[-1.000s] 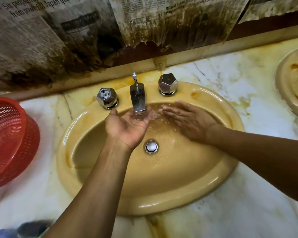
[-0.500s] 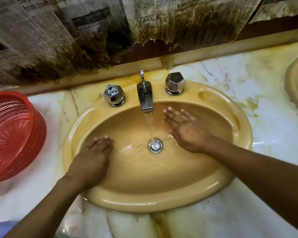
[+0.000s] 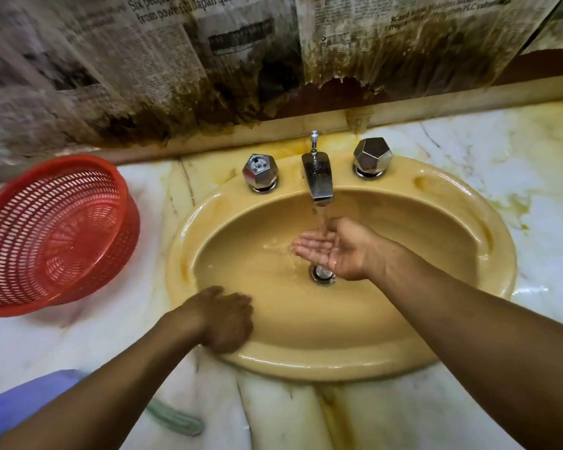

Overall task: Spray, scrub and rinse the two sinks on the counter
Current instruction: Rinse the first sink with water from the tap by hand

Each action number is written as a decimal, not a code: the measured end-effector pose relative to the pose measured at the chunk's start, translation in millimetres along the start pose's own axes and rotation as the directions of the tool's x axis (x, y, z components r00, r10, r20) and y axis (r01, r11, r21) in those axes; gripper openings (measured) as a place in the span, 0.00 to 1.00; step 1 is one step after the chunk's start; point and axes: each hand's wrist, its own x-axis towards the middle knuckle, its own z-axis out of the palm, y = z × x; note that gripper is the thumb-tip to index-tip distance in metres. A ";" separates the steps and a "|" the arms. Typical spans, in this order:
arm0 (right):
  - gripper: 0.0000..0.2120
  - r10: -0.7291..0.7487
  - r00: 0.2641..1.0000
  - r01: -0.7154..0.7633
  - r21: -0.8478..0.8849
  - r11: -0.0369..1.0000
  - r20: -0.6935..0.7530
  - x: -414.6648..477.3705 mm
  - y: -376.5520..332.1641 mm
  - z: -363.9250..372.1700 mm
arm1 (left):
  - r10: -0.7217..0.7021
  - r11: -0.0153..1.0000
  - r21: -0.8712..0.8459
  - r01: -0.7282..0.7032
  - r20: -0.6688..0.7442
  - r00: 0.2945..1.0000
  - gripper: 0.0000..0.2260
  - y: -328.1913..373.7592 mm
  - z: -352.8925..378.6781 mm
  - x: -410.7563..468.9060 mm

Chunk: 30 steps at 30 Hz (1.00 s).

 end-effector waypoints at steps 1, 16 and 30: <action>0.21 -0.008 1.000 0.009 0.042 0.999 -0.013 -0.4 -4.5 -3.6 | -0.075 0.996 0.037 0.077 -0.039 0.996 0.26 -9.4 3.3 -1.2; 0.20 -0.107 0.994 0.100 0.306 0.947 0.009 -10.5 -10.6 -5.5 | 0.029 0.999 0.017 -0.029 0.023 0.999 0.25 -9.0 2.9 8.8; 0.20 -0.104 0.992 0.122 0.305 0.945 -0.074 -6.5 -6.0 -21.0 | 0.323 0.927 -0.247 -0.282 0.141 0.936 0.23 33.6 -16.6 30.6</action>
